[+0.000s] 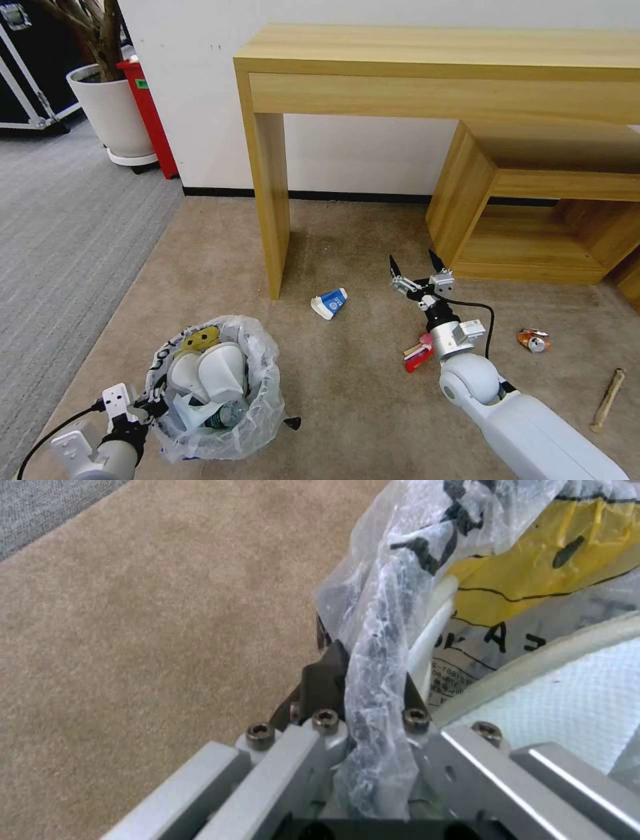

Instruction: Pick up the trash bin and place the garbage on the floor into it.

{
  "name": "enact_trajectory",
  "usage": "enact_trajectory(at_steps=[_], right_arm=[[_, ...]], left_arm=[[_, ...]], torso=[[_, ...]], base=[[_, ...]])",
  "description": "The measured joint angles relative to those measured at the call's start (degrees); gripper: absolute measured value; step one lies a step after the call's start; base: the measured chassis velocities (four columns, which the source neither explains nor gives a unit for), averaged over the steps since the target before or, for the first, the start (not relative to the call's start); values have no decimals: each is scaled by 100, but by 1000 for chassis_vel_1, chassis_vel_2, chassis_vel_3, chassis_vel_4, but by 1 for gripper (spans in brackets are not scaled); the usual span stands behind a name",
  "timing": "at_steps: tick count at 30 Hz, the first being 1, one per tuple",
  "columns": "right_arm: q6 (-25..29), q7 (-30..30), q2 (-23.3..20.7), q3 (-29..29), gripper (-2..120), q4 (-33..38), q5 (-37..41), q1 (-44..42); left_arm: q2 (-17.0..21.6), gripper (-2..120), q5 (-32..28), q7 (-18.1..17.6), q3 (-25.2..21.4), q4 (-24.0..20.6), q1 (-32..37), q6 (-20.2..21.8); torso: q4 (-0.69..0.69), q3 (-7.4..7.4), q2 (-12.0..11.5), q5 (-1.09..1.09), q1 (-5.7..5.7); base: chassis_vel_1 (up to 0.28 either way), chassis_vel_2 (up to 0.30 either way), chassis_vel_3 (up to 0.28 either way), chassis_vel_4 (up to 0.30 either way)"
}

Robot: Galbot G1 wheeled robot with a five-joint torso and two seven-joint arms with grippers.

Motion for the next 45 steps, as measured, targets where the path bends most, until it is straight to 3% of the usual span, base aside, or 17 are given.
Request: enact_trajectory(at_steps=[24, 28, 32, 36, 45], right_arm=[[-120, 87, 30, -166, 100, 39, -1, -58], [-672, 465, 3, -348, 100, 333, 469, -48], [-1900, 1538, 104, -751, 100, 631, 1559, 217], [-2384, 2094, 327, -1079, 100, 446, 1923, 450], [-2277, 1997, 451, -1245, 100, 322, 1661, 514]], left_arm=[[-52, 1, 58, 11, 30, 53, -12, 0], [-54, 1, 81, 18, 43, 79, -12, -4], [-70, 1, 91, 22, 53, 95, -31, -4], [-91, 1, 107, 29, 56, 135, -30, -10], [-103, 1, 103, 36, 50, 177, -75, -13]], torso=[[0, 1, 0, 0, 0], [-1, 0, 0, 0, 0], [0, 0, 0, 0, 0], [1, 0, 0, 0, 0], [1, 0, 0, 0, 0]], base=[[-96, 84, 91, -89], [0, 0, 0, 0], [0, 0, 0, 0], [0, 0, 0, 0], [0, 0, 0, 0]])
